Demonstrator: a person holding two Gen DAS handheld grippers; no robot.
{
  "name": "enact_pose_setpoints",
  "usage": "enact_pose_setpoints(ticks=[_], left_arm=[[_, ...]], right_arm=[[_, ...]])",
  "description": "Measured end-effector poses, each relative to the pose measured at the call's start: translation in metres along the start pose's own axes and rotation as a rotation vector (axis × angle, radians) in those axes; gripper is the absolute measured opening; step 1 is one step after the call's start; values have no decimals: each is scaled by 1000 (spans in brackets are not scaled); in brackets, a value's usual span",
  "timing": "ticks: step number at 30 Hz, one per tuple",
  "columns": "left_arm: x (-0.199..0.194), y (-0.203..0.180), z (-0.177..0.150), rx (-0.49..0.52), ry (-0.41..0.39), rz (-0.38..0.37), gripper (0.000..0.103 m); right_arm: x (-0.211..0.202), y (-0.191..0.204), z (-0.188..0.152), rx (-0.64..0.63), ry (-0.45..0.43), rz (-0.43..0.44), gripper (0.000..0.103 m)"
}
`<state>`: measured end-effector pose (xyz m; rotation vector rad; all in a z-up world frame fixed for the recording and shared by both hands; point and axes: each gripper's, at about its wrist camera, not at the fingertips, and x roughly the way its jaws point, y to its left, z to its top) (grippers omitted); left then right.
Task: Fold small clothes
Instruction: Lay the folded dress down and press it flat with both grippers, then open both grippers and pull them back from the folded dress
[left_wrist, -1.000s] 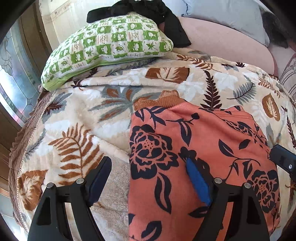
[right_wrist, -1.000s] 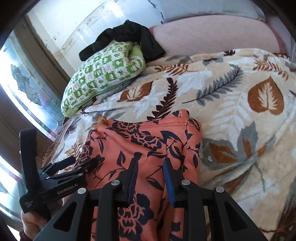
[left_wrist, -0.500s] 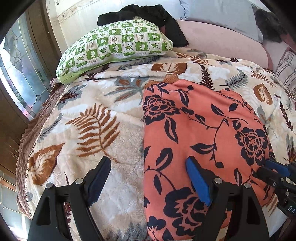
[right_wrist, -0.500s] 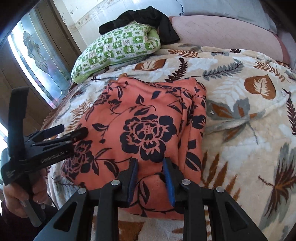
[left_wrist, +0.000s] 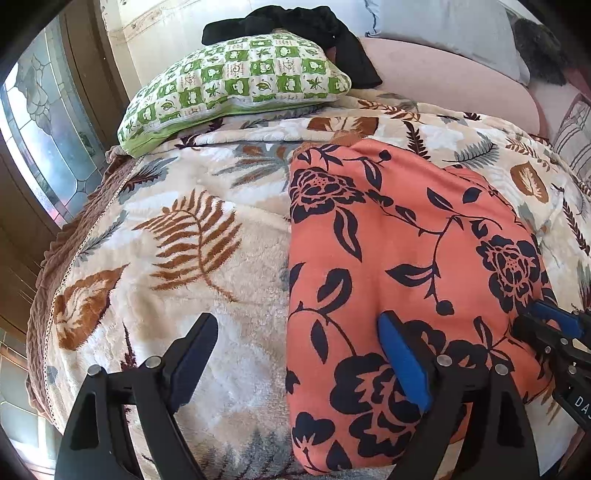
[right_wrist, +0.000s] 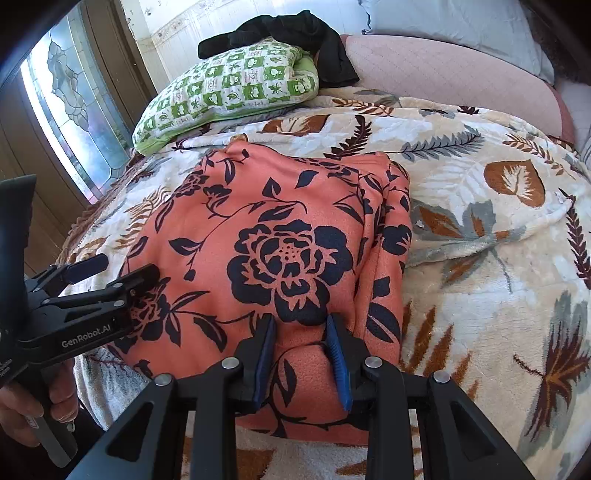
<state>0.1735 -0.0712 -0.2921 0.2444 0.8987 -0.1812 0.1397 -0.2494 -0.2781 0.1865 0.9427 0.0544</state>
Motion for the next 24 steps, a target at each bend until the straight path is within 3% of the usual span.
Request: enact_pose_setpoints(ticks=[10,13,20,24], left_arm=[[5,-1,-7,-1,-15,9,97],[10,5,-10,-38,-15,2,103],[13,13,-22,-160,-40,-51,103],[-2,18,-21,-162,18,-82,103]], right_arm=[[1,4,-3,-4,-20,-22,33],[1,3,-4,3,-27,-18,33],[-3,3,-13,14,-80,-23,33],[-20,3,-21,48,-118,-14,33]])
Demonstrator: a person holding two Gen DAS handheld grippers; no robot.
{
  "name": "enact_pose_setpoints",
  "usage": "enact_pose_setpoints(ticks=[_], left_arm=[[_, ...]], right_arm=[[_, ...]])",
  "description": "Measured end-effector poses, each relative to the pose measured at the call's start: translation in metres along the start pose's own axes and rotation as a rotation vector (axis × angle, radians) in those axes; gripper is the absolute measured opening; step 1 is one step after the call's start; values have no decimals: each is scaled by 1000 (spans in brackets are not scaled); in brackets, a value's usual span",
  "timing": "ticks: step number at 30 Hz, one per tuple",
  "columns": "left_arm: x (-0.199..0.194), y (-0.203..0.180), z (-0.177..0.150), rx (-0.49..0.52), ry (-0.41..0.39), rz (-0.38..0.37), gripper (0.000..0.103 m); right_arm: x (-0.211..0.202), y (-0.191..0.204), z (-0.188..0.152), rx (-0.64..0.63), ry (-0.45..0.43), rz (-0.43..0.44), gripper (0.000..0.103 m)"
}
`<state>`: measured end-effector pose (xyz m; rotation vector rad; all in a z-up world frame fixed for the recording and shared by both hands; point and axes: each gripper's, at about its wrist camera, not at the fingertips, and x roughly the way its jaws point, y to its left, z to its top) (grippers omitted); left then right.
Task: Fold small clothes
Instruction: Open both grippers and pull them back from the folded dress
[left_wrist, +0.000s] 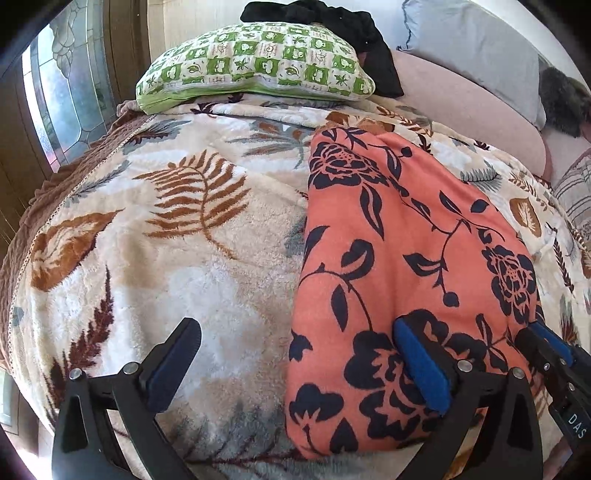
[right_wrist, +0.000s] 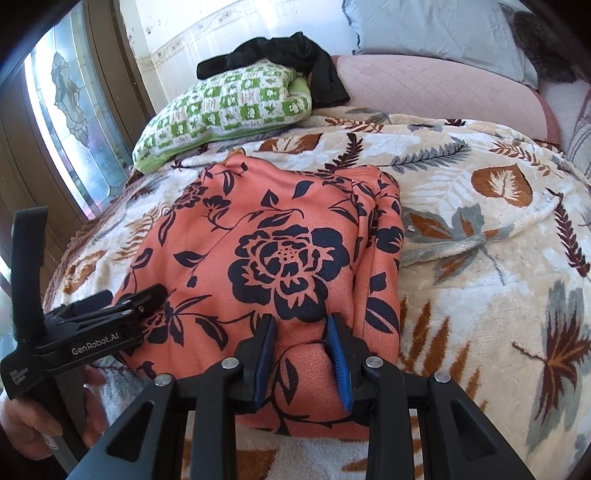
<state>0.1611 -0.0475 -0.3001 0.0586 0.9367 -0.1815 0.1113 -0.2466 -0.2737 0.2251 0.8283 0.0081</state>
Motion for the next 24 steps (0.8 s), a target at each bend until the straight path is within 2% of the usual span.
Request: enact_pose_setpoints(ticks=[2,4,6,9,10,12,13,17,24], left_arm=[[-22,-6,-2,82,-41,65,103],[-51,-11,-5,148,-132,140,103],[-80,-11,-6,160,-192,146,103],[-116,-4,1,117,-229,128,103],[-127,-2,3,101,-240,126,103],[-146,3,8,76,-263,132,103],[-155,4,10,66,-273,136,103],[-188,10,13,25,-317,150,103],[-230,12,17,12,-392,166,103]], right_arm=[[-13,0,-2,11,-16,-5,33],[-29,1,-3,18,-34,-5,33],[-48,2,-4,24,-59,-7,33],[-80,7,-3,22,-115,-31,34],[-91,8,-2,26,-132,-33,39],[-113,11,0,42,-173,-30,64],[-125,13,1,46,-204,-29,71],[-161,29,7,-11,-260,-66,71],[-195,42,12,-2,-307,-37,71]])
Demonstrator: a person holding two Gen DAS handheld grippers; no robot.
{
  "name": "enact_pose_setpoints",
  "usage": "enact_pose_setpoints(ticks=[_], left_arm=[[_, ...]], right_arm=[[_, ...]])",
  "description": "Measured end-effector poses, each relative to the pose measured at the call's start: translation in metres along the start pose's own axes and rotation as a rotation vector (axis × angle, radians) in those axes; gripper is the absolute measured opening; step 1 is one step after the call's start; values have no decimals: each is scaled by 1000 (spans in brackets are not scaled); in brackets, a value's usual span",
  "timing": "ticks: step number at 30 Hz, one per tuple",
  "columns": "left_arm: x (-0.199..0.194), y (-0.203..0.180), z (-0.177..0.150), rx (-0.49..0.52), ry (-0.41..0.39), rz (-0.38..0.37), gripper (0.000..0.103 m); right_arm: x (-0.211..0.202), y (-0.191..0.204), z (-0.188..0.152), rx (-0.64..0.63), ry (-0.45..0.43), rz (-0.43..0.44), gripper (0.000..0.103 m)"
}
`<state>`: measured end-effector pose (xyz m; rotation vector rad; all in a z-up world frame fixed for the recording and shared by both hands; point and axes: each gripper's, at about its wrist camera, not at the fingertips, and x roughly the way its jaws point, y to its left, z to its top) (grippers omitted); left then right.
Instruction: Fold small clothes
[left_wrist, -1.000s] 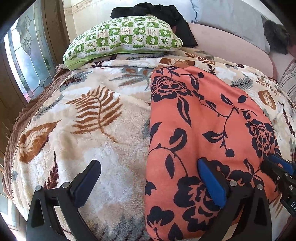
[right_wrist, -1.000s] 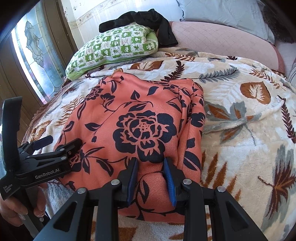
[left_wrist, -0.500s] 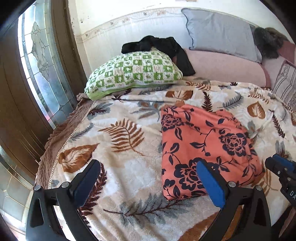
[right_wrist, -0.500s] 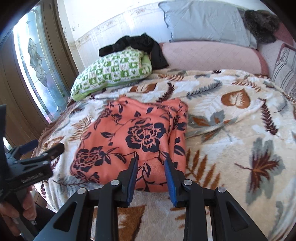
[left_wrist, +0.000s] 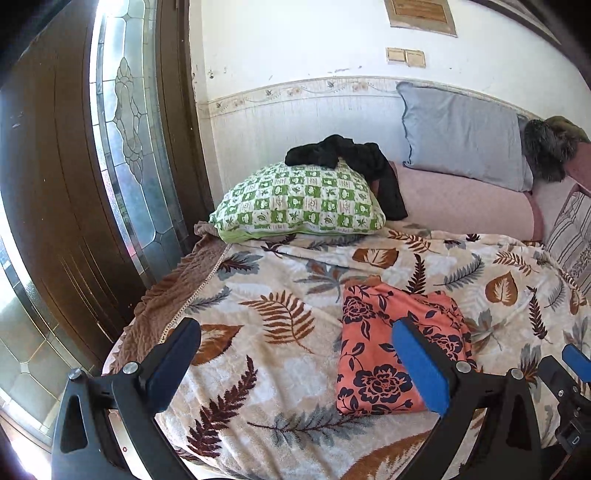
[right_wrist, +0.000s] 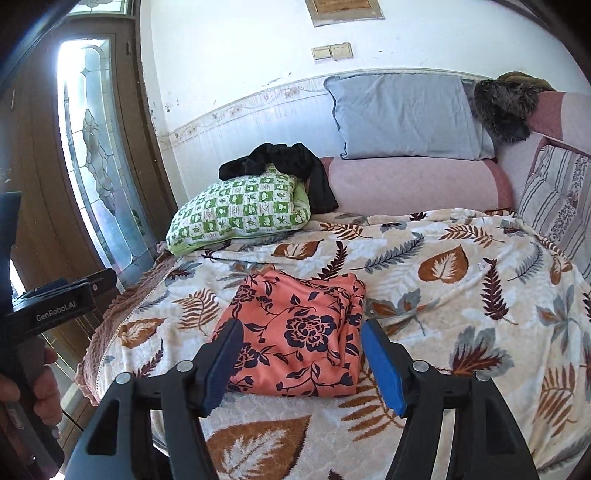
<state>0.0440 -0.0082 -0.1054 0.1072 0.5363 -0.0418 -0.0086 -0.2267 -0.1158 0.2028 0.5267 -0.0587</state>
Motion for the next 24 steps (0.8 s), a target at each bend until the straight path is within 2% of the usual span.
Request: enact_pose_setpoints(ticks=[9,24], left_arm=[[-38,19,17,-12,-95,47,103],[-67,31,24,-23,-143,49,103]], right_arm=[[-21,13,11,-17,-56,7,71],[-43,42,20,-62,-122,28,71]])
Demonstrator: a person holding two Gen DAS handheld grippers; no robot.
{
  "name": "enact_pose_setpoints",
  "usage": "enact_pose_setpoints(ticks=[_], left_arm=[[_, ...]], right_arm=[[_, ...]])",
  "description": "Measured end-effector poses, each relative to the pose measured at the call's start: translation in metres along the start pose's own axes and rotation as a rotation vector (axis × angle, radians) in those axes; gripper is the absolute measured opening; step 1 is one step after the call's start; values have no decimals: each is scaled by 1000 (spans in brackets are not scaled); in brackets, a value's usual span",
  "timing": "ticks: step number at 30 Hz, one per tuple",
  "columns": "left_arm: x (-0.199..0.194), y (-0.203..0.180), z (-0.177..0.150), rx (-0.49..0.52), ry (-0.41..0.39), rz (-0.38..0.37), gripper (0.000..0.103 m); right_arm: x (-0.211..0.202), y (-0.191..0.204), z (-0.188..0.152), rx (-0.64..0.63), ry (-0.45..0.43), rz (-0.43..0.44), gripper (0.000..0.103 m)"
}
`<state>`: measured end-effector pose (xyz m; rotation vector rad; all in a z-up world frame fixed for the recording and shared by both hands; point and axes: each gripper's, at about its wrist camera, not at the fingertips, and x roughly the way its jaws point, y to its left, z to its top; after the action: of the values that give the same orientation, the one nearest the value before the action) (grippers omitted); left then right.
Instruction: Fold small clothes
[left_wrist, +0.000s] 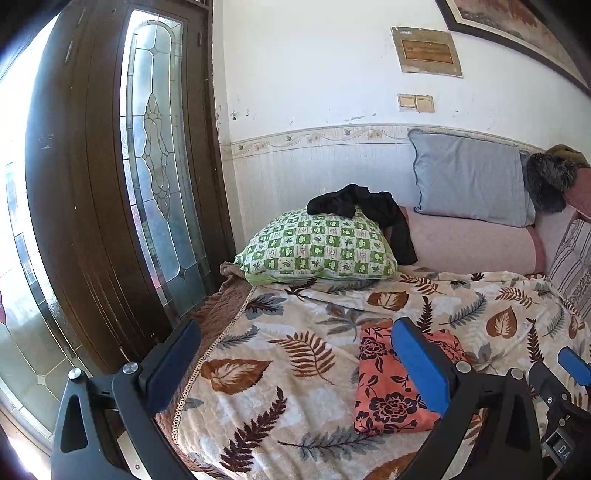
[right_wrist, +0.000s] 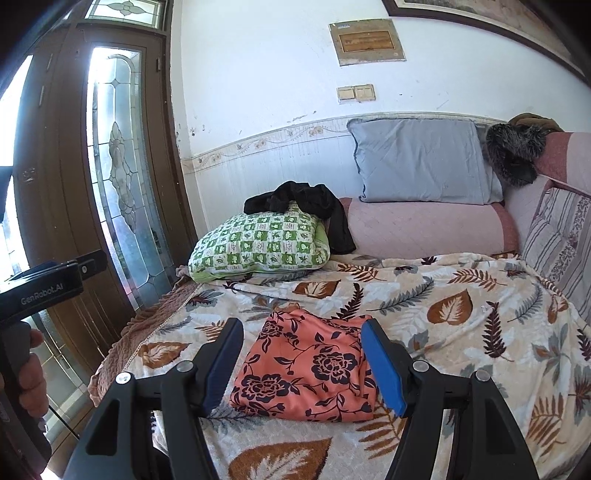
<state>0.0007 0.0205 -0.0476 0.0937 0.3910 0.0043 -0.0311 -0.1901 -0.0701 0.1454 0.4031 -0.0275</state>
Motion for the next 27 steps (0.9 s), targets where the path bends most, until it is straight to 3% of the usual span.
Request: enact_pose_setpoints(ticks=[27], left_arm=[[-35,-4,9,22,-44,-52,103]], right_arm=[[-10,13,-3,-11,4,7,71]])
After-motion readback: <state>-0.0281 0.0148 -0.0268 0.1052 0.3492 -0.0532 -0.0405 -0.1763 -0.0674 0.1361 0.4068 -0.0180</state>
